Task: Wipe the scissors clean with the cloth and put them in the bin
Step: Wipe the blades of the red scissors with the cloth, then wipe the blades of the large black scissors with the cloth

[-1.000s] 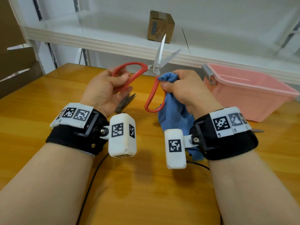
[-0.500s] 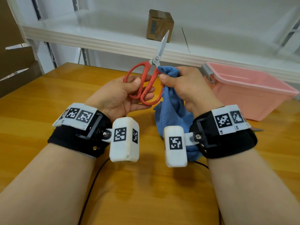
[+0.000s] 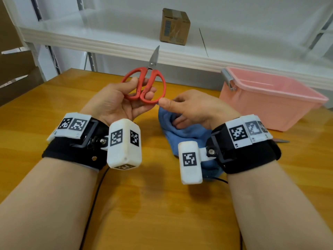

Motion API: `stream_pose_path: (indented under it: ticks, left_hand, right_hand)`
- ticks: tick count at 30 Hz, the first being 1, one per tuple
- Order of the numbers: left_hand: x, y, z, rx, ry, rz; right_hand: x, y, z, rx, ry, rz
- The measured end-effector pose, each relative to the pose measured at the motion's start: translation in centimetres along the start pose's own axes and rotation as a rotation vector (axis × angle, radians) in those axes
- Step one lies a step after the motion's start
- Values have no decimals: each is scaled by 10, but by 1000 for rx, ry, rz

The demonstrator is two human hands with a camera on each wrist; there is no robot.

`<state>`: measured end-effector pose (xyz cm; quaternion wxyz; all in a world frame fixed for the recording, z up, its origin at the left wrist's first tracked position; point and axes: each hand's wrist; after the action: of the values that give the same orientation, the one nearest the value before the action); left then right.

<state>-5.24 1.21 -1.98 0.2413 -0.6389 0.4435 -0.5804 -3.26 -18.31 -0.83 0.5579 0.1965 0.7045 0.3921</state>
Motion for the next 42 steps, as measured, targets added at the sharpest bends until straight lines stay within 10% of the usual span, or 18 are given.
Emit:
stream_pose_path:
  ticks: [16, 21, 42]
  left_hand:
    - [9, 5, -9, 6, 241, 282]
    - [8, 4, -6, -10, 284, 164]
    - [29, 23, -4, -39, 271, 291]
  right_hand:
    - [-16, 24, -8, -197, -403, 370]
    - [-65, 20, -31, -166, -723, 462]
    - [-84, -95, -92, 518, -871, 512]
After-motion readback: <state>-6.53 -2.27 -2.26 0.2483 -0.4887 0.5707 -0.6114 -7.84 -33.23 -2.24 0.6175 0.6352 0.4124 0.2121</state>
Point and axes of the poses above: each hand's wrist, its own z-axis towards the middle knuckle, its own x-axis out of the palm, y = z × x, and after that the axes turned 7 degrees about -x, right-handed
